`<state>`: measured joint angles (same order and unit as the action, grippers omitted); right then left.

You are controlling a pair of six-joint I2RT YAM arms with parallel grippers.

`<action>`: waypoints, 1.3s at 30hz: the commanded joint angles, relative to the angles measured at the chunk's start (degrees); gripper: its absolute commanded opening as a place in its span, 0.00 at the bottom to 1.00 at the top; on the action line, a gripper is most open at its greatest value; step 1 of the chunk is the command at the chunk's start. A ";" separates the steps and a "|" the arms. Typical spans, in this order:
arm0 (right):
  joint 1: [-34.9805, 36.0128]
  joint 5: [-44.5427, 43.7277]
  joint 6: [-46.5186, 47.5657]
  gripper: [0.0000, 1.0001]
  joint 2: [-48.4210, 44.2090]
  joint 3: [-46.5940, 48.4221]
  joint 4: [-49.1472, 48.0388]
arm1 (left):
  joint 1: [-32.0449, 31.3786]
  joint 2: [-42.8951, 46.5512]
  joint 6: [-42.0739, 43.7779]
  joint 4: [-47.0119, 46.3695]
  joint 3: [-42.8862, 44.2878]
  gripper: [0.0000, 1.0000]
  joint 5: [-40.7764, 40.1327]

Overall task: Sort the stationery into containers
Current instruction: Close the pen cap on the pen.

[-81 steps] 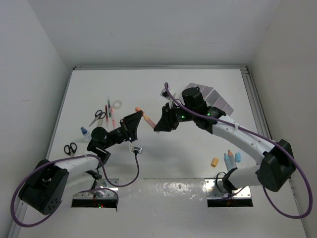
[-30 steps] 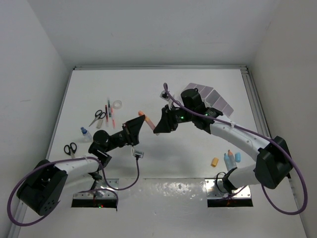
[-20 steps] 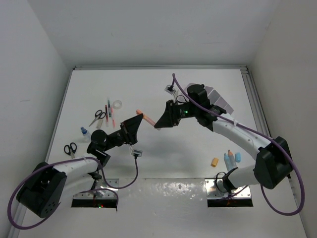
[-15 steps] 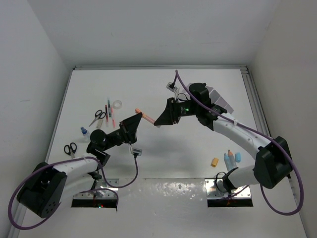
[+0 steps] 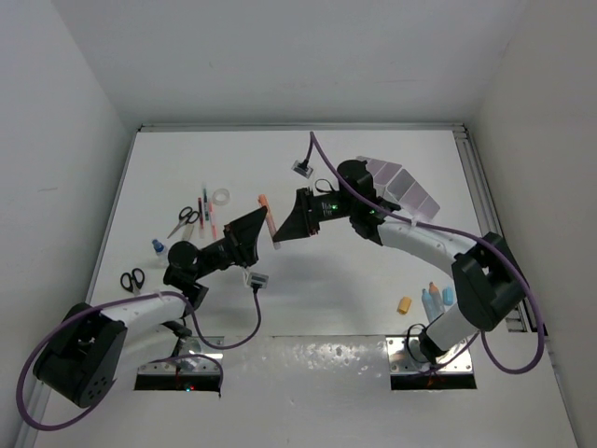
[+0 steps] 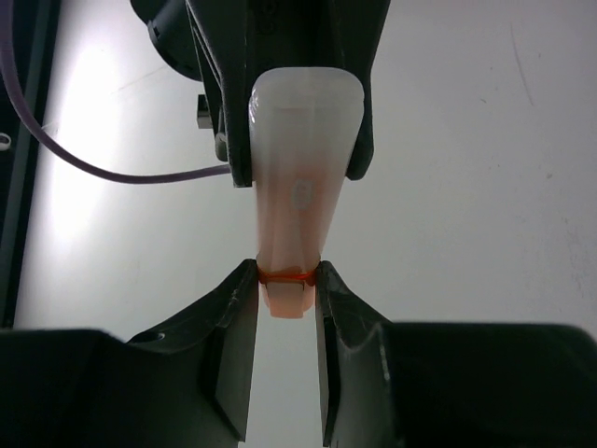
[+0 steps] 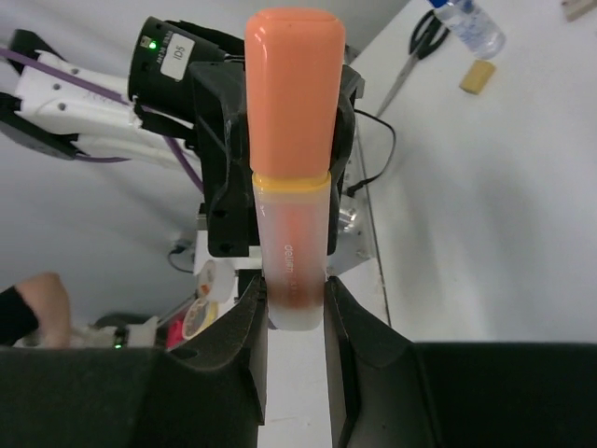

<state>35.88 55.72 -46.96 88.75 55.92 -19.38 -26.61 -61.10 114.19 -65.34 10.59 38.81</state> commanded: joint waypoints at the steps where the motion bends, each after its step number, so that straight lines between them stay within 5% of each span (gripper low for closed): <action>1: -1.86 -4.93 -6.56 0.00 0.89 2.35 -23.33 | -3.01 0.80 4.81 4.86 -1.88 0.00 14.37; 9: -1.95 -9.22 -0.24 0.00 -1.56 1.83 -15.25 | -2.39 5.38 6.82 11.38 -4.78 0.00 15.86; 18: 1.12 -13.18 -0.59 0.00 0.98 2.61 -17.80 | -2.22 3.62 7.89 11.64 -3.47 0.00 16.65; 35: 1.04 -18.45 -8.58 0.00 6.61 -3.44 -28.78 | -1.25 3.97 9.82 26.93 -5.49 0.00 16.48; 39: 1.12 -18.63 -11.74 0.11 8.89 -3.54 -32.82 | -1.16 4.23 8.42 26.85 -6.46 0.00 15.43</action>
<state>40.23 51.13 -56.95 97.71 49.60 -34.41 -26.13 -56.53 115.50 -46.54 7.55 41.32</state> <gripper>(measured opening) 0.230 0.237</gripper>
